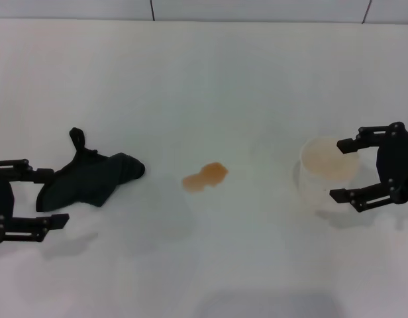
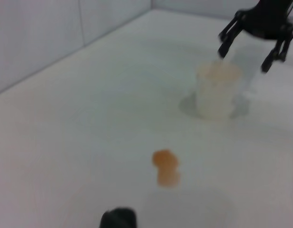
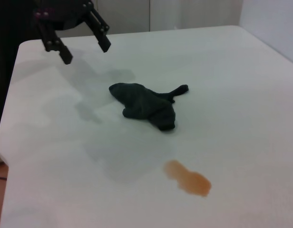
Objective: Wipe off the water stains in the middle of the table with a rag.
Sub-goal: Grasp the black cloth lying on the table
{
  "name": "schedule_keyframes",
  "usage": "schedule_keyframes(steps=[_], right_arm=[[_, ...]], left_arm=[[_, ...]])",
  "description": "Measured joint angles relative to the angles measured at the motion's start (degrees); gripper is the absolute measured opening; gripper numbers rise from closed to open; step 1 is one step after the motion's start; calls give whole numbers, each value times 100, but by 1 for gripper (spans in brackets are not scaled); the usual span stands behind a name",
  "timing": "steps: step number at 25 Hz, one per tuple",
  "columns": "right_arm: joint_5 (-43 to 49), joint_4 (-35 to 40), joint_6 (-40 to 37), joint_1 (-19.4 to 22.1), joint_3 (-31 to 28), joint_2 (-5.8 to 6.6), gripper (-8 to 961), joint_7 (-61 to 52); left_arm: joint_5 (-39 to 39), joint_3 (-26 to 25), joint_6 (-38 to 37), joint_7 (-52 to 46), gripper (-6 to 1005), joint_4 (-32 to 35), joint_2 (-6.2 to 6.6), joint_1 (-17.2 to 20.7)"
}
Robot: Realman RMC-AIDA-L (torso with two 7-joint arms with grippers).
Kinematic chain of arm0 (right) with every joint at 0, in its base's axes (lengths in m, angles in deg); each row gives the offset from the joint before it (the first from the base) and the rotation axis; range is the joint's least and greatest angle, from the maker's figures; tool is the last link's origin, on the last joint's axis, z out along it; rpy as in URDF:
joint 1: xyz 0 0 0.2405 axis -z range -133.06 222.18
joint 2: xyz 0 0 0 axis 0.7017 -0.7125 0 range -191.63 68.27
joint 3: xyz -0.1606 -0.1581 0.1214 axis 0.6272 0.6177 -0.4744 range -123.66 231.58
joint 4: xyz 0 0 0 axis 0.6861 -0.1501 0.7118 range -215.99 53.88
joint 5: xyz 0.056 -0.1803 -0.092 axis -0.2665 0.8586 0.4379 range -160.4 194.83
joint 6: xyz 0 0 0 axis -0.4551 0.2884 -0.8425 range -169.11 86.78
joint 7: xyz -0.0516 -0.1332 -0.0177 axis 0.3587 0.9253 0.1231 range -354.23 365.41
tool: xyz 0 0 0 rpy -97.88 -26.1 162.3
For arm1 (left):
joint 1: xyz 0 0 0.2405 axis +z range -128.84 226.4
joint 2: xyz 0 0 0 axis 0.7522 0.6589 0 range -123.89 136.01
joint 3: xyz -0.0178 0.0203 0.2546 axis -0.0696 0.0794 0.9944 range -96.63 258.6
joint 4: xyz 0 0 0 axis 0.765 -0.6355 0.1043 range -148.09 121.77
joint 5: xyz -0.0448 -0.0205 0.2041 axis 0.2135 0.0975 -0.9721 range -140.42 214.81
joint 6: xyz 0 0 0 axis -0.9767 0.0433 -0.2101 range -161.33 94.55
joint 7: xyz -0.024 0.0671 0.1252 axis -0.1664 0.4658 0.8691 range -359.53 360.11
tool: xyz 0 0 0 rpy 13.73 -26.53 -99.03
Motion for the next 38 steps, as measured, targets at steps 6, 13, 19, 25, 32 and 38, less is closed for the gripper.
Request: schedule_keyframes(steps=[6, 13, 19, 25, 32, 38], right_arm=[[15, -57, 39, -5, 126, -9, 858, -6], [23, -194, 148, -14, 314, -19, 858, -9], [24, -316, 288, -30, 489, -19, 858, 0], [24, -339, 363, -71, 609, -19, 858, 10], [12, -342, 405, -82, 625, -19, 858, 12], [-7, -342, 411, -113, 666, -19, 858, 13]], left_arm=[[-579, -9, 284, -136, 672, 74, 11, -265], [-1226, -24, 884, -195, 666, -394, 23, -698], [-1373, -49, 1377, -169, 660, -1078, 79, -996], [-1500, -33, 1782, -125, 654, -1774, 133, -1231], [-1562, -7, 2119, -46, 647, -2340, 133, -1416], [-1615, -4, 2197, 5, 641, -2440, 70, -1462]])
